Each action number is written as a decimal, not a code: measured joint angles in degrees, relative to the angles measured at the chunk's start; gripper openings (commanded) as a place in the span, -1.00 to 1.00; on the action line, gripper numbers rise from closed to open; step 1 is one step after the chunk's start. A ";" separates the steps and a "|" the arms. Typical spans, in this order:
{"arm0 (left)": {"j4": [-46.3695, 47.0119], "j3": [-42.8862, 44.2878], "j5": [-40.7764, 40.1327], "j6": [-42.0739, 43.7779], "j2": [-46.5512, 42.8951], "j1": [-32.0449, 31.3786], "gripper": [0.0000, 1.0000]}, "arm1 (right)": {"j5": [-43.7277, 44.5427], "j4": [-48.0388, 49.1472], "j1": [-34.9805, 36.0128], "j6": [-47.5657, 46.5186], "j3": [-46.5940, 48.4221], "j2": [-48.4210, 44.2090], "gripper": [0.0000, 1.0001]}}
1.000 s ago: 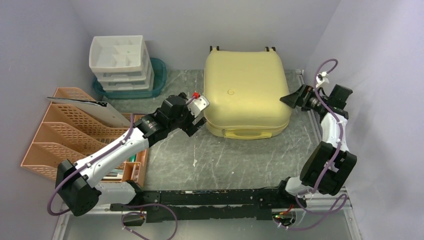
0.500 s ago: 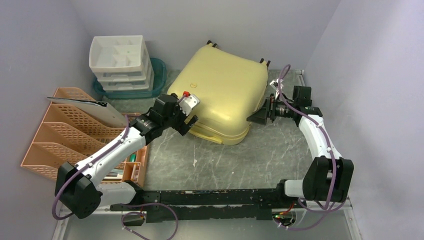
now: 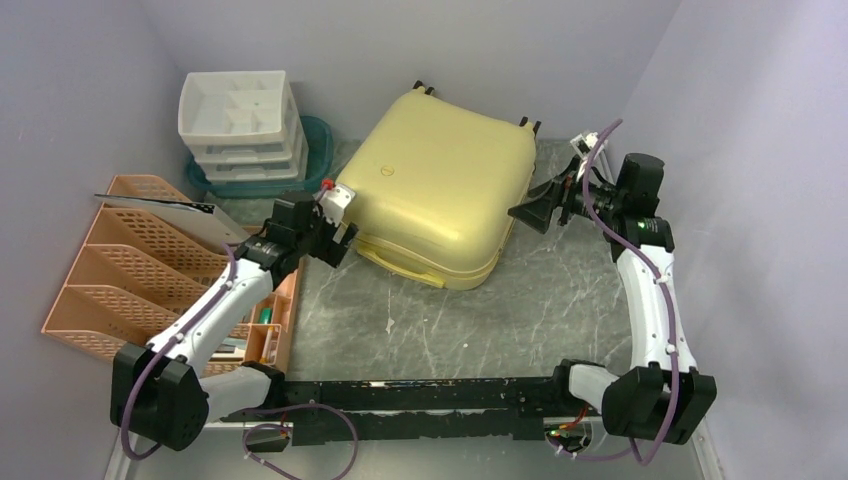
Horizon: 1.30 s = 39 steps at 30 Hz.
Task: Open, take out, and arrange the luggage
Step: Adjust the luggage at the center of the board.
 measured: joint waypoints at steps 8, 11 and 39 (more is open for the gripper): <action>5.42 -6.88 8.76 0.09 0.02 2.25 0.69 | 1.33 7.87 0.00 5.22 -2.03 -1.95 1.00; 7.96 -8.22 12.31 0.07 0.63 4.13 0.69 | 1.31 9.55 0.00 6.05 -3.89 -2.95 1.00; 22.51 -9.25 26.12 -6.03 11.15 7.06 -0.87 | 0.68 13.25 0.00 6.10 -6.84 -5.20 1.00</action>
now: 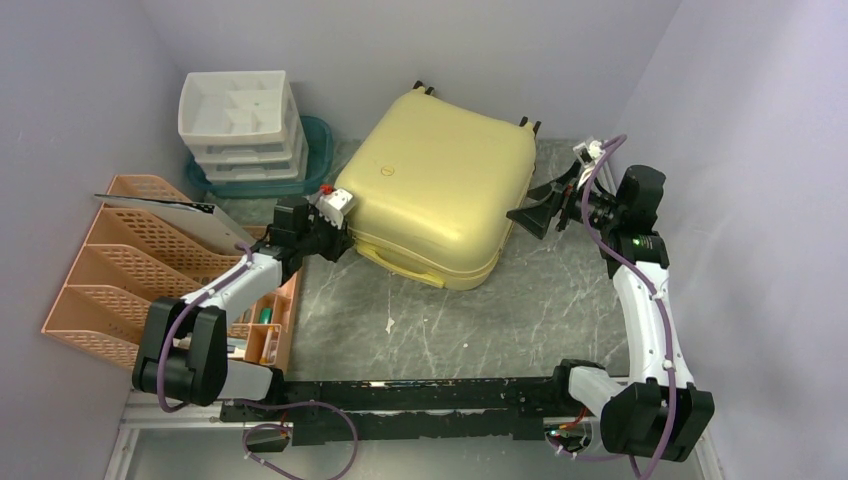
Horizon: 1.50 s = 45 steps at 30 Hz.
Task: Open, take out, and arrange the luggage
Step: Adjust the luggage at the center of the board.
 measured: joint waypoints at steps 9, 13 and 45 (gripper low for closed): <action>0.04 -0.83 -0.04 0.09 -1.88 0.15 -0.86 | 0.00 0.15 0.00 -0.13 -0.55 -0.74 1.00; 0.17 -1.44 0.35 0.83 -5.51 0.87 -0.61 | 0.00 0.17 0.00 -0.24 -0.81 -0.74 1.00; 7.48 -2.73 20.59 1.73 4.37 5.97 -0.17 | -0.04 0.24 0.00 -0.76 -1.84 -0.61 1.00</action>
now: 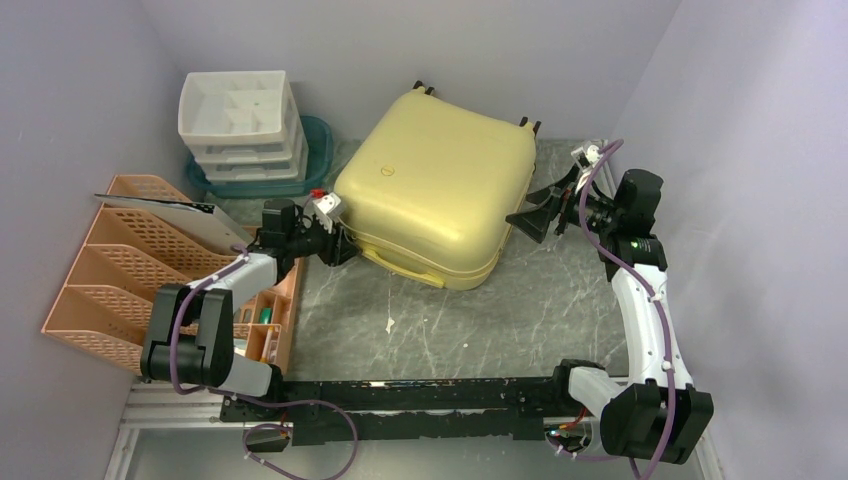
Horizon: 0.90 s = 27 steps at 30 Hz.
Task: Open, take out, and arrange the luggage
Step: Adjust the luggage at the center of the board.
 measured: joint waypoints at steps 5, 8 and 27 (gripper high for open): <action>1.62 0.00 2.89 -1.64 0.11 1.14 -0.44 | -0.02 0.35 0.00 -0.02 -0.33 0.00 1.00; 2.45 0.00 4.00 -2.10 0.50 1.51 -0.52 | -0.02 0.42 0.00 -0.04 -0.59 0.00 1.00; 4.70 0.11 5.14 -5.16 2.29 6.34 -0.21 | -0.15 0.79 0.00 -0.26 -0.87 0.00 1.00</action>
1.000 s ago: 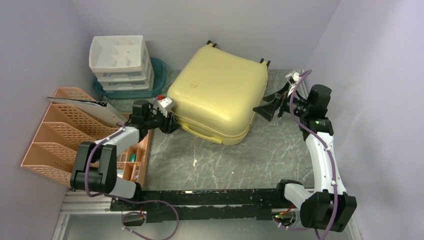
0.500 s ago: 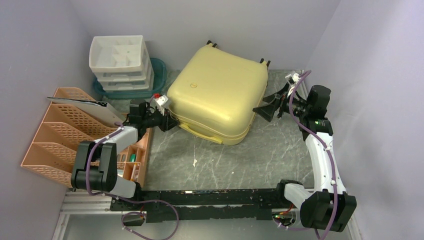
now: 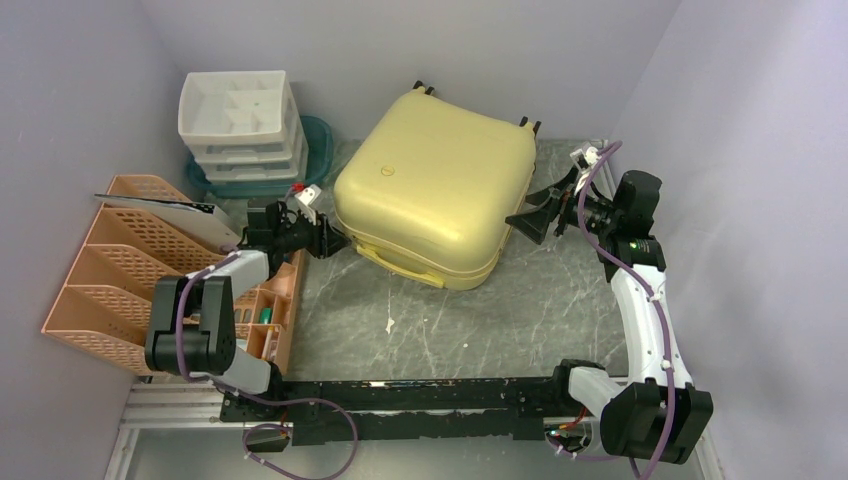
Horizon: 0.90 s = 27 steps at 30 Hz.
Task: Open, take out, and arrange the luggage
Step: Adjust the luggage at the center of the board.
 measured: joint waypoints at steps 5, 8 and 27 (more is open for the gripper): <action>1.97 0.22 1.25 -2.03 2.40 0.42 -0.19 | -0.04 0.02 0.00 0.00 -0.07 0.00 1.00; 2.23 0.22 2.91 -2.64 2.51 0.50 -0.20 | -0.04 0.09 0.00 0.00 -0.07 0.00 1.00; 2.60 1.66 13.46 -2.49 5.53 0.48 -0.18 | -0.04 0.24 0.00 0.00 -0.07 0.52 1.00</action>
